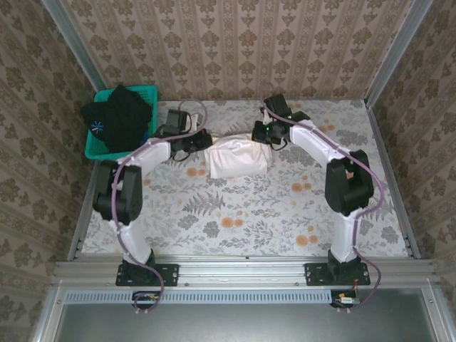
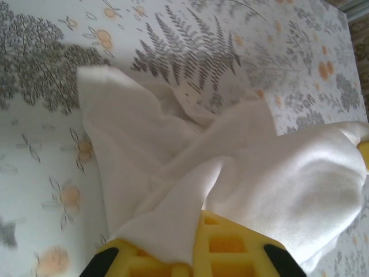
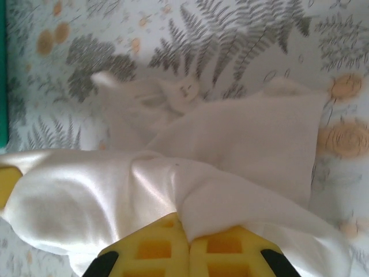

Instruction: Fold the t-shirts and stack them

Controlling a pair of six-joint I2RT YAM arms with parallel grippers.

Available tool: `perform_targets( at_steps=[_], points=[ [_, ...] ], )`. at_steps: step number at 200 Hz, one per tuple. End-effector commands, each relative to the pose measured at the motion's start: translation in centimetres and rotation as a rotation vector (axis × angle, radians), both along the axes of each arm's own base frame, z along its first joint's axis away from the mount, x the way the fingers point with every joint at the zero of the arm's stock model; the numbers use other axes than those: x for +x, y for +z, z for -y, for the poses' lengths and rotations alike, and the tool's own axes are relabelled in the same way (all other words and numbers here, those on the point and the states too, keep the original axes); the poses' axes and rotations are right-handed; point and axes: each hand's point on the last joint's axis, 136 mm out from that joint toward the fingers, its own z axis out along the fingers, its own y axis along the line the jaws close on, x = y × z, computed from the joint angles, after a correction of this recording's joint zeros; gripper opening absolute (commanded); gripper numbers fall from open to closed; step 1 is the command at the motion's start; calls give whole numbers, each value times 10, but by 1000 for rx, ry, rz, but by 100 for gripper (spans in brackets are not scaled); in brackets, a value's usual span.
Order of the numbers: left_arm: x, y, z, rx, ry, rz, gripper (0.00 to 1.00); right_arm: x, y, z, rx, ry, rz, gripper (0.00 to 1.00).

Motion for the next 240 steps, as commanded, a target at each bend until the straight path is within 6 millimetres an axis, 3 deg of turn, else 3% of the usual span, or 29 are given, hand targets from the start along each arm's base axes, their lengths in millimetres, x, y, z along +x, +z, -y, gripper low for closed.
perform_targets(
  at_steps=[1, 29, 42, 66, 72, 81, 98, 107, 131, 154, 180, 202, 218, 240],
  points=[
    [21, -5, 0, -42, -39, -42, 16, 20, -12, 6, 54, 4, -54, 2],
    [45, -24, -3, -31, -24, -74, 26, 45, -35, 12, 74, -13, -76, 13],
    [54, -26, -9, -17, -12, -78, 31, 54, -35, 17, 61, -30, -64, 30],
    [62, -9, -19, 2, 6, -46, 38, 62, -12, 26, 45, -43, -4, 37],
    [60, -3, -19, 14, 8, -33, 39, 62, -4, 29, 31, -50, 13, 42],
    [56, 7, -18, 39, 1, -5, 41, 58, 8, 31, 13, -51, 43, 42],
    [40, 20, -4, 85, -42, 36, 42, 40, 21, 26, -8, -49, 80, 41],
    [29, 21, 9, 99, -75, 45, 42, 31, 27, 13, 5, -26, 120, 41],
    [10, 10, 48, 96, -169, 44, 41, 11, 12, -3, 0, -36, 136, 40],
    [17, -13, 67, 38, -196, -4, 37, 17, -18, -10, 66, -51, 49, 35],
    [40, -51, 54, 109, -152, -47, 34, 42, -47, -6, 43, -75, -4, 35],
    [46, -71, 45, 157, -148, -72, 32, 67, -68, 7, 27, -113, -40, 35],
    [43, -80, 36, 216, -143, -84, 32, 81, -82, 20, 14, -140, -71, 37],
    [40, -78, 25, 260, -129, -78, 32, 91, -78, 26, 28, -130, -73, 47]
  ],
)
